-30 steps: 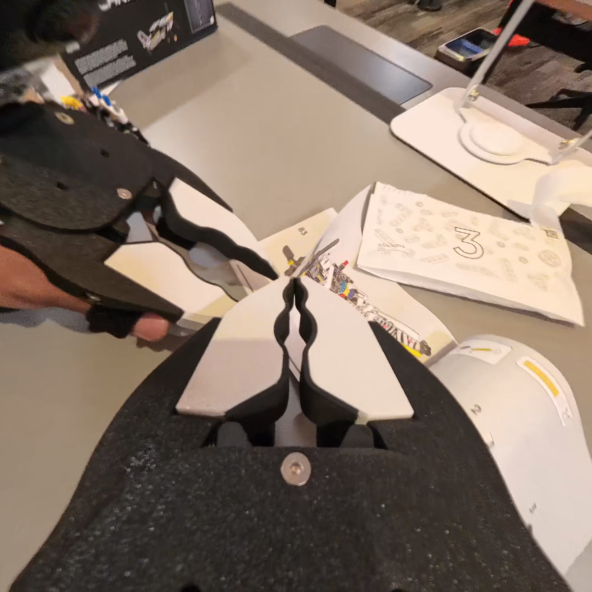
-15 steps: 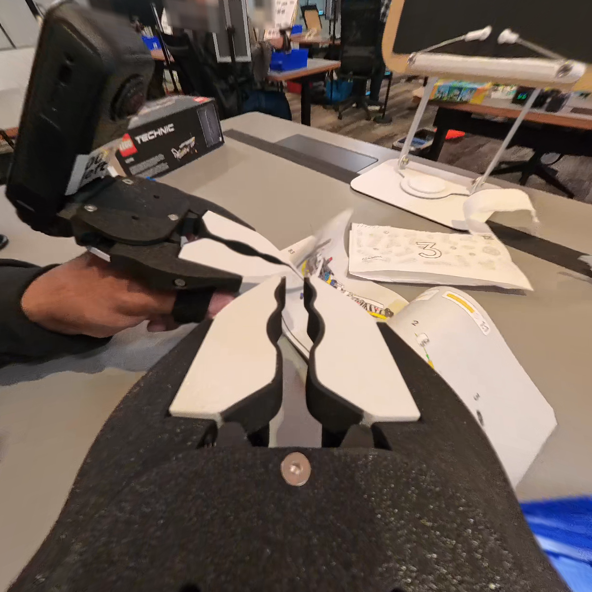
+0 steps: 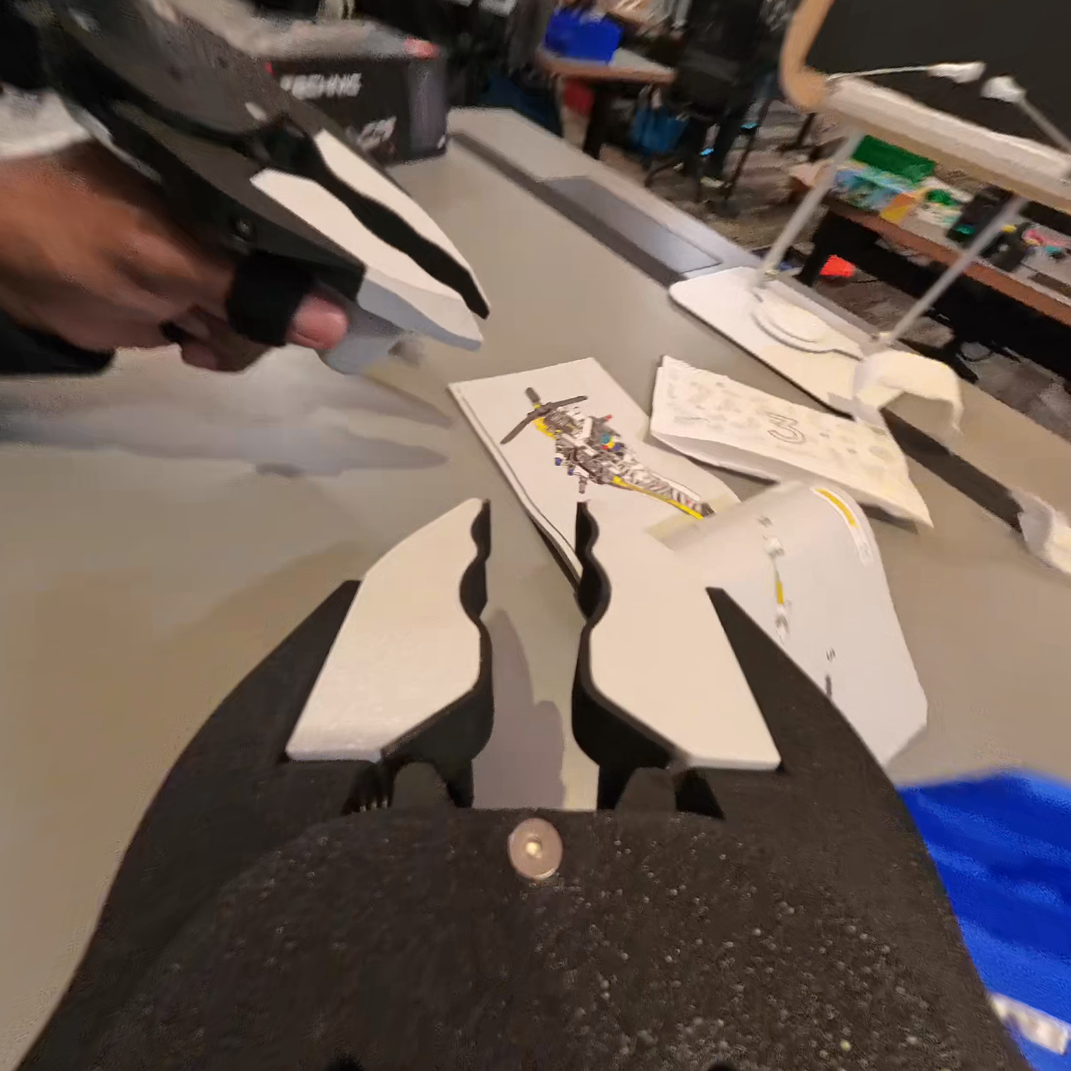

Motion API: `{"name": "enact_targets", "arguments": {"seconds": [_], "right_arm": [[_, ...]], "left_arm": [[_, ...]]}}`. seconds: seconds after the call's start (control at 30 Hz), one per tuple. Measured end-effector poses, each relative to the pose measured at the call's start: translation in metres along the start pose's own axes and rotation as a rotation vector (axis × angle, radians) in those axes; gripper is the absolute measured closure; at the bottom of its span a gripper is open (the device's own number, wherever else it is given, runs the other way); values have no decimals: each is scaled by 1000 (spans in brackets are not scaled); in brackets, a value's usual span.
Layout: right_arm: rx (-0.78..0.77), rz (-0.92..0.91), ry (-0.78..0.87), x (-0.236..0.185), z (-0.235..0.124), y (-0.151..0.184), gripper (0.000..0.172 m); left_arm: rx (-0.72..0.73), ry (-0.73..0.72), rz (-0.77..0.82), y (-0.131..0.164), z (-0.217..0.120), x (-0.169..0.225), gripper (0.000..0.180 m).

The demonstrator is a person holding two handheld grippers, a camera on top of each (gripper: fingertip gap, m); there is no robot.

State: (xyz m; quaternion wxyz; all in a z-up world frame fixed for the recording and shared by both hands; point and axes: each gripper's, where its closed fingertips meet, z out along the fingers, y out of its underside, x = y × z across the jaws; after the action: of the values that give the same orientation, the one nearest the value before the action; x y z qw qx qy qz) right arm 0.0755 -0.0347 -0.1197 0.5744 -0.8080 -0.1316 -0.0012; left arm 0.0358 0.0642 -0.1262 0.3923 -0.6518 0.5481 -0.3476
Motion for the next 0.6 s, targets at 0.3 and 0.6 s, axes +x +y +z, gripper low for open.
{"name": "enact_targets", "arguments": {"seconds": [0.3,0.6], "right_arm": [[-249,-323,-190,-43,104,-11,130],[-465,-273,-337,-55,174,9,132]], "left_arm": [[33,-45,-27,59,-42,-23,152],[173,51,-181,59,-70,-43,152]]}}
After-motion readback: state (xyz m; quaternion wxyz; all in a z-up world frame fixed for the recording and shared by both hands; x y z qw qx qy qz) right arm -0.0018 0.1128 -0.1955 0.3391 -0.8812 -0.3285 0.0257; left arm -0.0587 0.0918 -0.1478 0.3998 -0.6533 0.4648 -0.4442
